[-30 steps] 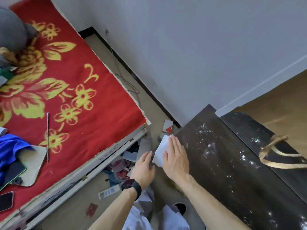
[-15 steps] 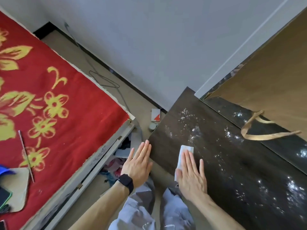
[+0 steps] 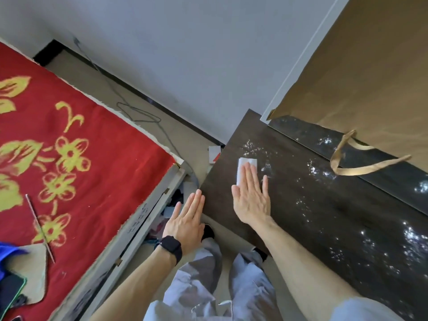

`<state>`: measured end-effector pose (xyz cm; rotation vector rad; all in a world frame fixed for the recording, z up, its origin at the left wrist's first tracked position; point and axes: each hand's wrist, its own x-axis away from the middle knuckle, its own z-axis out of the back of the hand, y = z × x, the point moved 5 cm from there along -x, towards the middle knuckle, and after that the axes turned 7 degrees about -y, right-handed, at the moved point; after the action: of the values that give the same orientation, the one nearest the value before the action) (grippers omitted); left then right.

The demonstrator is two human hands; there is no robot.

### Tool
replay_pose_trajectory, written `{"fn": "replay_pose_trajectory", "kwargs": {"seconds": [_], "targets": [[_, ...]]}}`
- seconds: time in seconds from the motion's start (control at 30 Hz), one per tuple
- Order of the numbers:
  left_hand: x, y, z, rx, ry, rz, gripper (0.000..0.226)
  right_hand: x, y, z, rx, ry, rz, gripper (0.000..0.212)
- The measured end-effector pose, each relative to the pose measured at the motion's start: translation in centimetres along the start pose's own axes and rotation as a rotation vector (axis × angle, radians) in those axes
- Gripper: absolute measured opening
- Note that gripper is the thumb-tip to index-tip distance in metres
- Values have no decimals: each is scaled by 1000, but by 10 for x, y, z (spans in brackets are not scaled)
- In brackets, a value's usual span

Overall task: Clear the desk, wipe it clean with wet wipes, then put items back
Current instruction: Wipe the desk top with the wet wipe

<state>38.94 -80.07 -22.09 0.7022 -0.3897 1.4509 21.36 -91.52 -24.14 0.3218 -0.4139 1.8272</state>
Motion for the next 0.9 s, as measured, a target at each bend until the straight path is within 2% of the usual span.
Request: {"fn": "replay_pose_trajectory", "kwargs": {"seconds": [0.07, 0.13, 0.2, 0.27, 0.37, 0.43, 0.5, 0.63, 0.73, 0.83, 0.9], "targets": [[2, -1, 2, -2, 0, -16, 74, 21, 39, -1, -37, 18, -164, 68], [3, -2, 3, -5, -6, -15, 73, 45, 46, -3, -52, 35, -216, 76], [2, -1, 4, -2, -23, -3, 73, 56, 21, -7, -52, 28, -135, 81], [1, 1, 3, 4, -41, 11, 74, 47, -18, -13, -29, -12, 21, 79], [0, 1, 2, -17, -33, 28, 74, -1, -63, -3, -1, -2, 197, 72], [-1, 1, 4, -27, -26, 22, 74, -34, -64, 11, 3, 12, 224, 66], [-2, -1, 2, -40, -26, 7, 74, -52, -37, 21, -2, 24, 143, 63], [-17, 1, 14, -29, 60, -15, 69, -37, 54, 21, -104, 50, -186, 66], [-44, 10, 37, -9, 69, -12, 68, 2, 67, 17, -166, 51, -301, 70], [-65, 15, 48, 3, 36, -1, 68, 20, 22, 6, -150, -3, -116, 67], [-70, 14, 45, -16, 7, 17, 68, -7, -7, 14, -147, 3, 38, 63]]}}
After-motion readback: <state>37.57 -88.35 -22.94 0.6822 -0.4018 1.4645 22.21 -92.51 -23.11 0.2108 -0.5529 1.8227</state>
